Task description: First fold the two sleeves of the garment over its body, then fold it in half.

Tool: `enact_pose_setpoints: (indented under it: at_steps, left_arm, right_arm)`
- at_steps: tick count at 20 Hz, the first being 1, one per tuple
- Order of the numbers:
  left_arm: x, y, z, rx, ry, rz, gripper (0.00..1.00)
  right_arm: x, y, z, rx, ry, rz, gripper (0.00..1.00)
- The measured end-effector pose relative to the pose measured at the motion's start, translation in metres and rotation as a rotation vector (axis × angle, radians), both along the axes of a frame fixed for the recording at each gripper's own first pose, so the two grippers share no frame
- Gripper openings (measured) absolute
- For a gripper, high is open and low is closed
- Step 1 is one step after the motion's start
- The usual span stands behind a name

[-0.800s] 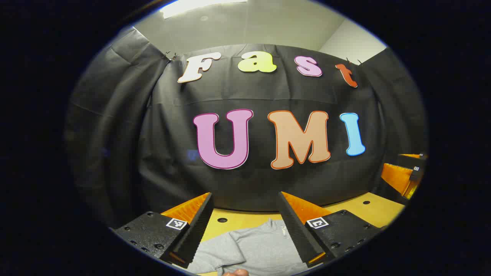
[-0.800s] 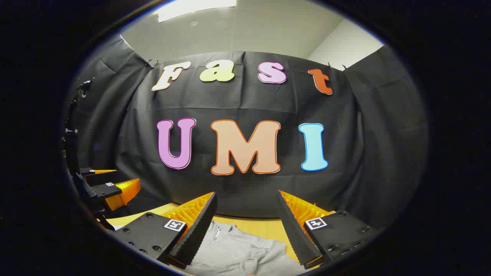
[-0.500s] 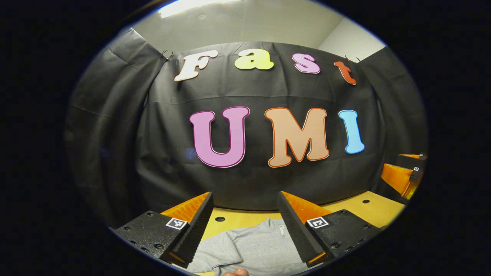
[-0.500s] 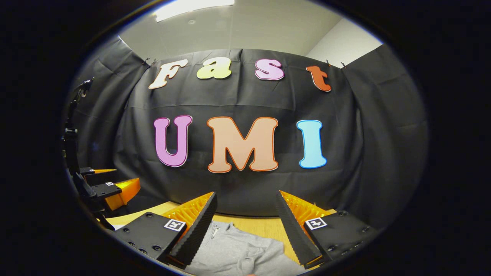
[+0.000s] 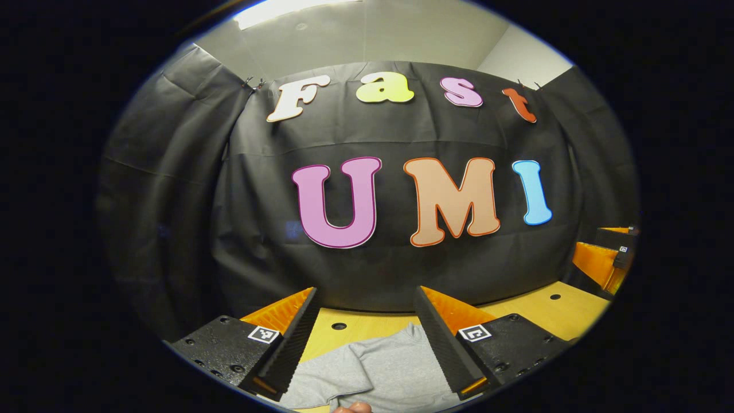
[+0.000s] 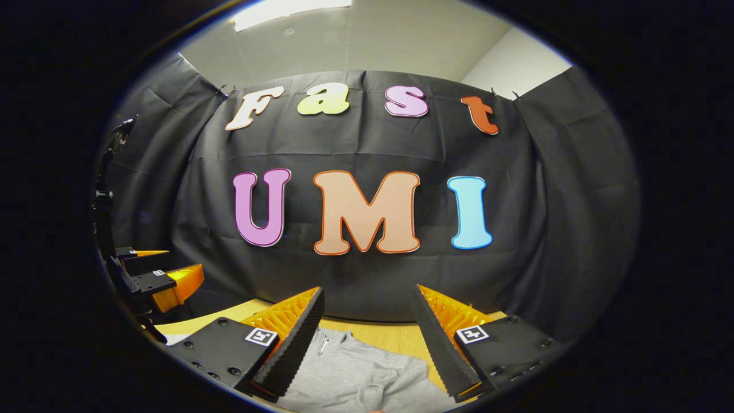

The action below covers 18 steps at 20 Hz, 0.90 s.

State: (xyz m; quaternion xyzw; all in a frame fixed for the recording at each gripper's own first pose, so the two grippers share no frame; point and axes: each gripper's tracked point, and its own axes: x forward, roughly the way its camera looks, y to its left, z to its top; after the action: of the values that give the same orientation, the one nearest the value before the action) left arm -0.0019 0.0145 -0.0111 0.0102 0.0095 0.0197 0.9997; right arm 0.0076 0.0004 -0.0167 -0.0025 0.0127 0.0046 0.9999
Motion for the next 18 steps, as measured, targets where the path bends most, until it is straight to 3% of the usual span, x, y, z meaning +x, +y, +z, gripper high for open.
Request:
enact_pose_setpoints:
  at_steps: [11, 18]
  left_arm:
    - [0.006, -0.009, -0.003, -0.006, 0.001, -0.032, 0.97]
    - [0.009, -0.021, -0.009, 0.004, 0.009, -0.066, 0.97]
  right_arm:
    - [-0.001, -0.021, -0.009, 0.012, 0.027, -0.029, 0.98]
    - [-0.02, -0.097, -0.047, -0.058, 0.133, -0.121, 0.98]
